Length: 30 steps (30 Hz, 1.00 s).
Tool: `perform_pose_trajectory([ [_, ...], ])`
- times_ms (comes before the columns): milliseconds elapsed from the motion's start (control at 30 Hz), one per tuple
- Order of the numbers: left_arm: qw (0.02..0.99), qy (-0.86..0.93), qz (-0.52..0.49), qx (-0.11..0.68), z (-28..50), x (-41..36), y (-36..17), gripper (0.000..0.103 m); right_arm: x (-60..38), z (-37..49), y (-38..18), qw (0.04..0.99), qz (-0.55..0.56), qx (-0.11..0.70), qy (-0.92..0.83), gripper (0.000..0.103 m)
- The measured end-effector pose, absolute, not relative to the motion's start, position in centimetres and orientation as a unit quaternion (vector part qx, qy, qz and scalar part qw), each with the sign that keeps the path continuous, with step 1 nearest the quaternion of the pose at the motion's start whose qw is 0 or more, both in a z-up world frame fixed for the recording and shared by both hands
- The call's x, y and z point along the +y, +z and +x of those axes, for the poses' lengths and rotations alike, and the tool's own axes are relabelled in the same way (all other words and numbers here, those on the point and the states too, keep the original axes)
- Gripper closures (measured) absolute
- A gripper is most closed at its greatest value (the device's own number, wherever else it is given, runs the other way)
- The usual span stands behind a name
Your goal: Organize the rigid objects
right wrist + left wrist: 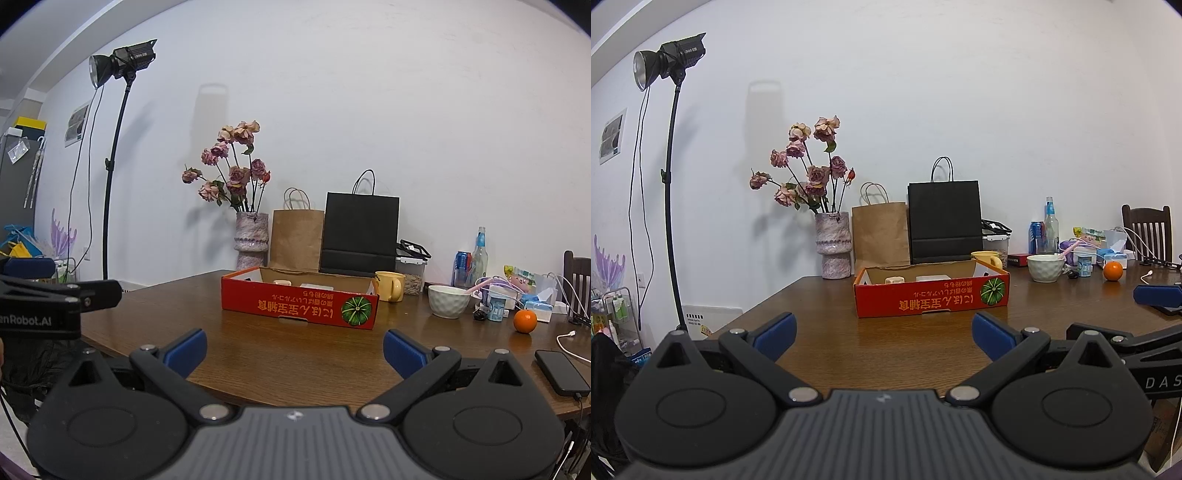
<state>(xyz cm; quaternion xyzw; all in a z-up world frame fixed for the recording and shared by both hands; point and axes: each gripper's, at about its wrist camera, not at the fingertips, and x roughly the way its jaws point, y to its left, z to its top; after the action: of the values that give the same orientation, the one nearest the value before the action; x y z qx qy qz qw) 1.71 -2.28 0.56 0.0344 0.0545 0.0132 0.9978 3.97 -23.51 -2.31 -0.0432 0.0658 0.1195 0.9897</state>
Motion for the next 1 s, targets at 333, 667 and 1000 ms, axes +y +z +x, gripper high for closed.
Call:
perform_pose_trajectory([
  [333, 0.998, 0.013, 0.034, 0.055, 1.71, -2.25, 0.57, 0.0, -23.44, 3.94, -2.4, 0.99, -0.042, 0.067, 0.119, 0.001],
  [667, 0.998, 0.013, 0.035, 0.054, 1.71, -2.27, 0.59, 0.0, -23.41, 3.93, -2.52, 0.99, -0.041, 0.068, 0.119, 0.001],
  [1000, 0.998, 0.012, 0.033, 0.055, 1.75, -2.09, 0.28, 0.0, -23.32, 3.81, -2.74, 0.99, -0.039, 0.069, 0.12, 0.001],
])
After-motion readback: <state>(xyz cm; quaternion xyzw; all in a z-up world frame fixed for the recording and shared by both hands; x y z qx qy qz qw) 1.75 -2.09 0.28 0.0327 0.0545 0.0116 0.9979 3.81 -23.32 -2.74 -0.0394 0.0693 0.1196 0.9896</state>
